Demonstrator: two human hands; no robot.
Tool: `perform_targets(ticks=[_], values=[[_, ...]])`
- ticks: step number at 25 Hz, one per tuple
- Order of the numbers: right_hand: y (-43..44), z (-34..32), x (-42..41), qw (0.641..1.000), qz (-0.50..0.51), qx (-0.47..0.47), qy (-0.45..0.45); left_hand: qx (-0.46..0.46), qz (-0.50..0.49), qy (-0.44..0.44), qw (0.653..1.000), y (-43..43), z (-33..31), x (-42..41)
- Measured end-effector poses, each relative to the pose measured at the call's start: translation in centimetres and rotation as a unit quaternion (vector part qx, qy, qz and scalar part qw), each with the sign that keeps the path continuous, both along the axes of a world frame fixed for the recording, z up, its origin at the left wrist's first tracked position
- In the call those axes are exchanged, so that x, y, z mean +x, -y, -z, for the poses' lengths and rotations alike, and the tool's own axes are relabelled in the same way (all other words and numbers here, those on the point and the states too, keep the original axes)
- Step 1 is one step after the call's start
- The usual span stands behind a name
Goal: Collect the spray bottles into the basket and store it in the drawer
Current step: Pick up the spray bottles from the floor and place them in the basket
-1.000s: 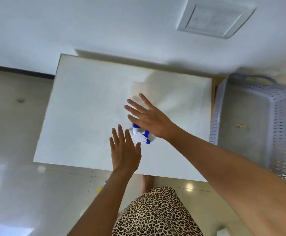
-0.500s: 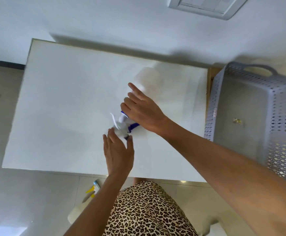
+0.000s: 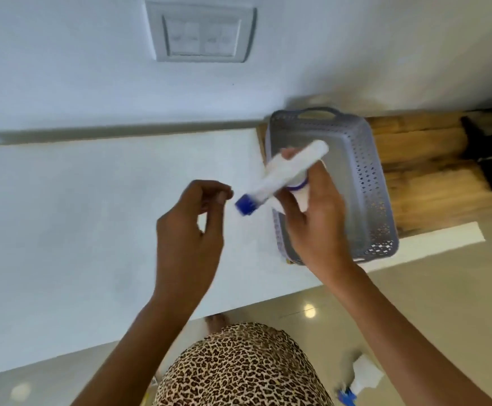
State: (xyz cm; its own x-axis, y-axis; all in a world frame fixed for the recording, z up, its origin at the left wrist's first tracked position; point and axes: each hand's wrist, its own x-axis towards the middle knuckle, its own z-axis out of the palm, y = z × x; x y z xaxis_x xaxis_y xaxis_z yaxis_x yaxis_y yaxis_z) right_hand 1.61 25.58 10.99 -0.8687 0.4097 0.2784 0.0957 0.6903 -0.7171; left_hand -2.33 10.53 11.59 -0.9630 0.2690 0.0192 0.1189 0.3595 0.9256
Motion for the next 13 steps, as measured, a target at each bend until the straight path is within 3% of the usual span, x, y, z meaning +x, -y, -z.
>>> perform_targets(ticks=[4,9,13], values=[[-3.3,1.0,4.2,0.962,0.188,-0.19,-0.048,-0.014,0.078,0.061,0.995,-4.1,1.2,2.6],[-5.6,6.3,6.3,0.927,0.263,-0.262,-0.053,-0.097,0.125,0.177,0.972,-7.4,5.6,5.3],[-5.7,9.3,6.7,0.923,0.271,-0.273,-0.02,-0.132,0.119,0.234,0.956,-9.0,8.0,5.0]])
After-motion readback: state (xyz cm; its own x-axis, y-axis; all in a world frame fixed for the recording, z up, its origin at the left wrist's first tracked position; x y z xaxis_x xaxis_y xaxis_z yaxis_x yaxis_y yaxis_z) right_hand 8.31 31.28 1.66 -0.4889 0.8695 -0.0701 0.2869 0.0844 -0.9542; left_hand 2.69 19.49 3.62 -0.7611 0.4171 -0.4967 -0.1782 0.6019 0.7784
